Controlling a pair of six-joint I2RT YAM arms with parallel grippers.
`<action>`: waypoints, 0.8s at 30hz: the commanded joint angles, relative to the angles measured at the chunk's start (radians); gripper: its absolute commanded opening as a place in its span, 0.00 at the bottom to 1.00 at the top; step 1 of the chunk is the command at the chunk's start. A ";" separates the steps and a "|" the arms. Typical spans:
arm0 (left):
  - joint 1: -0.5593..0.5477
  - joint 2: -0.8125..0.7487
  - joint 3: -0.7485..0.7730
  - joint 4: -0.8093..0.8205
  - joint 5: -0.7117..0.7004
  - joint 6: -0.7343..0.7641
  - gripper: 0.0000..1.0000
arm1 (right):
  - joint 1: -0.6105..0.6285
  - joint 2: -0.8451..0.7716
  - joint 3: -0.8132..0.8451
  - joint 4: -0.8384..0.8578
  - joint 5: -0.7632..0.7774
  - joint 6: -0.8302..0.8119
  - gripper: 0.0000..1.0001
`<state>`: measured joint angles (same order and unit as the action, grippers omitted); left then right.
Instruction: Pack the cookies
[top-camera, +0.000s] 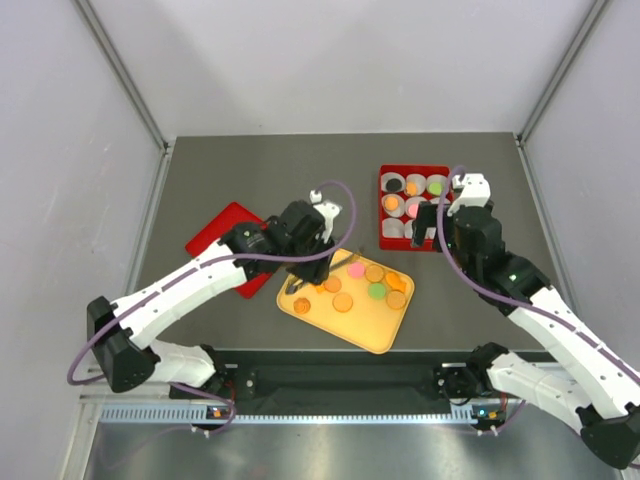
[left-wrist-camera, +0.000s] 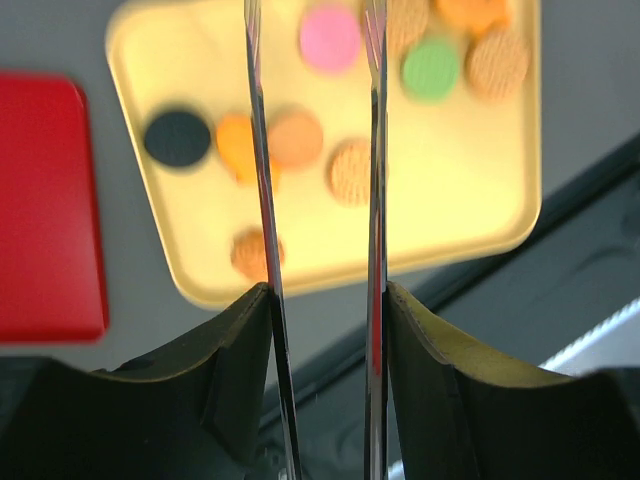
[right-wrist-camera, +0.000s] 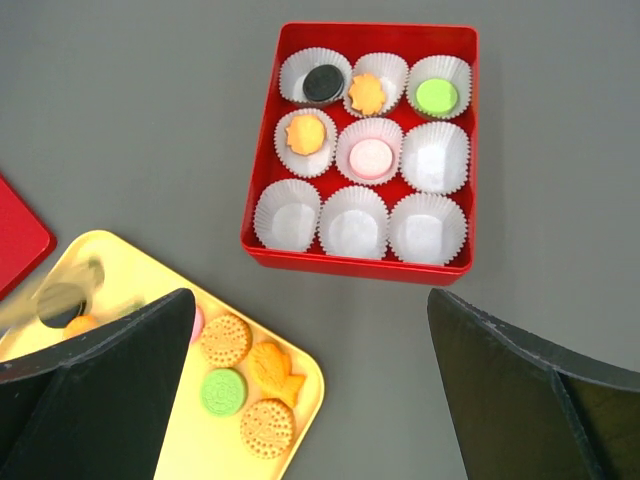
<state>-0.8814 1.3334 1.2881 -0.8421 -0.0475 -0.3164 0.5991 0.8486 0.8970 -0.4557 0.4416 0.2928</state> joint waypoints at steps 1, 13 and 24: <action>-0.043 -0.065 -0.053 -0.125 0.034 -0.053 0.52 | -0.001 0.018 -0.001 0.083 -0.029 0.016 1.00; -0.177 -0.145 -0.147 -0.183 -0.005 -0.153 0.52 | 0.001 0.050 -0.020 0.109 -0.047 0.026 1.00; -0.203 -0.088 -0.168 -0.120 -0.015 -0.159 0.52 | -0.001 0.032 -0.032 0.106 -0.043 0.020 1.00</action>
<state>-1.0763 1.2339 1.1233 -1.0046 -0.0460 -0.4671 0.5991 0.8986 0.8619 -0.3893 0.3973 0.3099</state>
